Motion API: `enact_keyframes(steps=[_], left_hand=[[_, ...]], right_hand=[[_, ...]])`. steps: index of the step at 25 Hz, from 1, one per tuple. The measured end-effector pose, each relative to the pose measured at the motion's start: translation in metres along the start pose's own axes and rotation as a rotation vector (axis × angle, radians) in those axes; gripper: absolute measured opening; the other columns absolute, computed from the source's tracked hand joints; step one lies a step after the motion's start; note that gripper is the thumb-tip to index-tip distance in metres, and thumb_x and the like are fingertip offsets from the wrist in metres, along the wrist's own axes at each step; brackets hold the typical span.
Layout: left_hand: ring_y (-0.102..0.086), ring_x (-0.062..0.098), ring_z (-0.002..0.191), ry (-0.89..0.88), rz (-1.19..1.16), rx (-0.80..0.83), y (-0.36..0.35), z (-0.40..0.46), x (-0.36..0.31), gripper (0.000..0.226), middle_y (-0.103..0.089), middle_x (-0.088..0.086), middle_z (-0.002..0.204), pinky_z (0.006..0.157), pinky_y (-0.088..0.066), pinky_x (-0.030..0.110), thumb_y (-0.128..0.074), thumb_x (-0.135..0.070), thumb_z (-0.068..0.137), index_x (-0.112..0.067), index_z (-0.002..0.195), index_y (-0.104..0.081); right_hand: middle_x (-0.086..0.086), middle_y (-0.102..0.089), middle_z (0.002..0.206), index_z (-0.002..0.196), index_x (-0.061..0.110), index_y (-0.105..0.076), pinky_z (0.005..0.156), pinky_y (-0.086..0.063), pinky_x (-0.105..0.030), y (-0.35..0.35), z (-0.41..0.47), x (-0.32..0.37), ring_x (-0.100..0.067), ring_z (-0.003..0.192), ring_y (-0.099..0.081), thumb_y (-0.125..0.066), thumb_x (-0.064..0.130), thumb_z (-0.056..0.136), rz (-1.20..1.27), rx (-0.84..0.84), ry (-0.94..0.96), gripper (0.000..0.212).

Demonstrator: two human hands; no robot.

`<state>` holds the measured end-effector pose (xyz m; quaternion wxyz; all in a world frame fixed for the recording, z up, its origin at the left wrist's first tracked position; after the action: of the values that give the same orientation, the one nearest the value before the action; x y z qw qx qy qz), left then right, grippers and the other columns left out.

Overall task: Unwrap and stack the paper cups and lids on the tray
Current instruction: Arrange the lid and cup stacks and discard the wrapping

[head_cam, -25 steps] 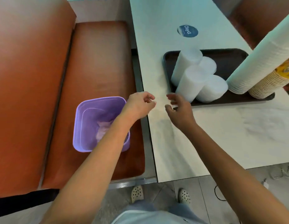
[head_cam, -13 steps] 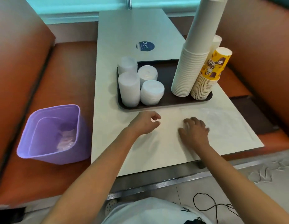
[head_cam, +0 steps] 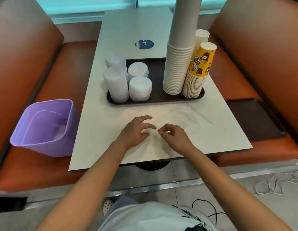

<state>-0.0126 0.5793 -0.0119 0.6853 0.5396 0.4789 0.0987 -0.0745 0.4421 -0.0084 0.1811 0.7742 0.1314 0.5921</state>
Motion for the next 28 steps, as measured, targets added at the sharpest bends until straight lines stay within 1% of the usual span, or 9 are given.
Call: enact_keyframes(steps=[3, 7, 12, 13, 15, 17, 20, 24, 28], left_hand=[[-0.052, 0.014, 0.114, 0.029, -0.164, -0.098, 0.007, -0.005, -0.005, 0.012, -0.056, -0.002, 0.125, 0.092, -0.030, 0.010, -0.064, -0.009, 0.087, -0.015, 0.091, -0.074], [-0.056, 0.005, 0.096, 0.147, -0.367, -0.215, 0.021, -0.008, -0.008, 0.012, -0.065, 0.000, 0.105, 0.082, -0.033, -0.001, -0.065, -0.008, 0.086, -0.017, 0.079, -0.071], [-0.058, 0.004, 0.082, 0.288, -0.403, -0.263, 0.030, -0.004, -0.007, 0.022, -0.068, 0.000, 0.085, 0.069, -0.037, 0.002, -0.063, -0.014, 0.088, -0.011, 0.066, -0.067], [-0.058, 0.000, 0.080, 0.291, -0.405, -0.250, 0.031, -0.003, -0.007, 0.025, -0.067, -0.001, 0.085, 0.069, -0.037, 0.002, -0.063, -0.013, 0.087, -0.013, 0.062, -0.065], [-0.058, -0.010, 0.077, 0.251, -0.442, -0.207, 0.030, 0.000, -0.010, 0.024, -0.068, -0.001, 0.087, 0.071, -0.038, 0.000, -0.065, -0.011, 0.086, -0.016, 0.062, -0.064], [-0.058, -0.015, 0.085, 0.195, -0.564, -0.110, 0.023, 0.001, -0.012, 0.003, -0.068, -0.006, 0.094, 0.079, -0.039, 0.001, -0.071, -0.012, 0.082, -0.014, 0.080, -0.069], [-0.061, -0.010, 0.092, 0.213, -0.620, 0.051, 0.004, -0.002, -0.002, 0.028, -0.067, -0.012, 0.099, 0.080, -0.042, 0.003, -0.077, -0.012, 0.075, -0.019, 0.100, -0.067], [-0.059, 0.010, 0.083, 0.297, -0.433, 0.018, -0.004, 0.003, 0.022, 0.011, -0.069, -0.001, 0.092, 0.071, -0.042, 0.007, -0.072, -0.018, 0.083, -0.023, 0.092, -0.068], [-0.059, 0.013, 0.078, 0.319, -0.346, 0.070, -0.002, 0.009, 0.030, 0.006, -0.068, 0.003, 0.085, 0.077, -0.045, 0.022, -0.067, -0.014, 0.085, -0.019, 0.086, -0.068]], right_hand=[[-0.001, -0.067, 0.112, 0.088, 0.025, -0.061, 0.078, -0.044, -0.020, 0.007, -0.004, 0.009, -0.011, 0.094, -0.062, -0.061, 0.029, 0.088, 0.241, 0.198, 0.035, 0.005], [0.022, -0.046, 0.131, 0.121, 0.049, -0.041, 0.096, -0.034, -0.018, 0.008, -0.013, -0.001, -0.001, 0.126, -0.040, -0.074, 0.058, 0.051, 0.044, 0.381, 0.134, 0.078], [0.020, -0.033, 0.143, 0.142, 0.038, -0.028, 0.097, -0.026, -0.004, 0.001, -0.018, -0.017, 0.001, 0.132, -0.031, -0.084, 0.032, 0.063, 0.008, 0.531, 0.120, 0.097], [0.018, -0.035, 0.144, 0.144, 0.034, -0.029, 0.098, -0.026, -0.006, -0.002, -0.019, -0.019, 0.001, 0.131, -0.033, -0.081, 0.032, 0.067, -0.020, 0.553, 0.132, 0.093], [0.011, -0.050, 0.134, 0.133, 0.032, -0.046, 0.099, -0.033, -0.011, -0.004, -0.014, -0.021, -0.006, 0.124, -0.045, -0.069, 0.026, 0.085, 0.038, 0.447, 0.150, 0.054], [0.006, -0.060, 0.122, 0.116, 0.030, -0.059, 0.101, -0.040, -0.020, 0.004, -0.007, -0.022, -0.014, 0.116, -0.055, -0.047, 0.024, 0.099, 0.160, 0.261, 0.118, 0.022], [0.006, -0.065, 0.112, 0.110, 0.027, -0.061, 0.086, -0.048, -0.020, 0.015, -0.004, -0.025, -0.012, 0.100, -0.063, -0.031, 0.028, 0.103, 0.325, 0.216, -0.001, 0.031], [-0.001, -0.066, 0.108, 0.106, 0.021, -0.063, 0.070, -0.052, -0.024, 0.022, 0.008, -0.030, -0.014, 0.084, -0.064, -0.042, 0.026, 0.100, 0.355, 0.206, -0.112, 0.022], [-0.003, -0.060, 0.079, 0.104, 0.007, -0.062, 0.058, -0.049, -0.020, 0.023, 0.013, -0.043, -0.011, 0.064, -0.058, -0.054, 0.012, 0.095, 0.431, 0.042, -0.271, 0.013]])
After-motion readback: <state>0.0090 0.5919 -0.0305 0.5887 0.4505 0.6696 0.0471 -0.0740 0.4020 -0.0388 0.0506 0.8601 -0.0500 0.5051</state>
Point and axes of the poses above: each hand's wrist, its own z-axis towards the middle knuckle, its own y-axis out of the back of the hand, x = y × z, the point moved 6 cm from there along z, towards the middle knuckle
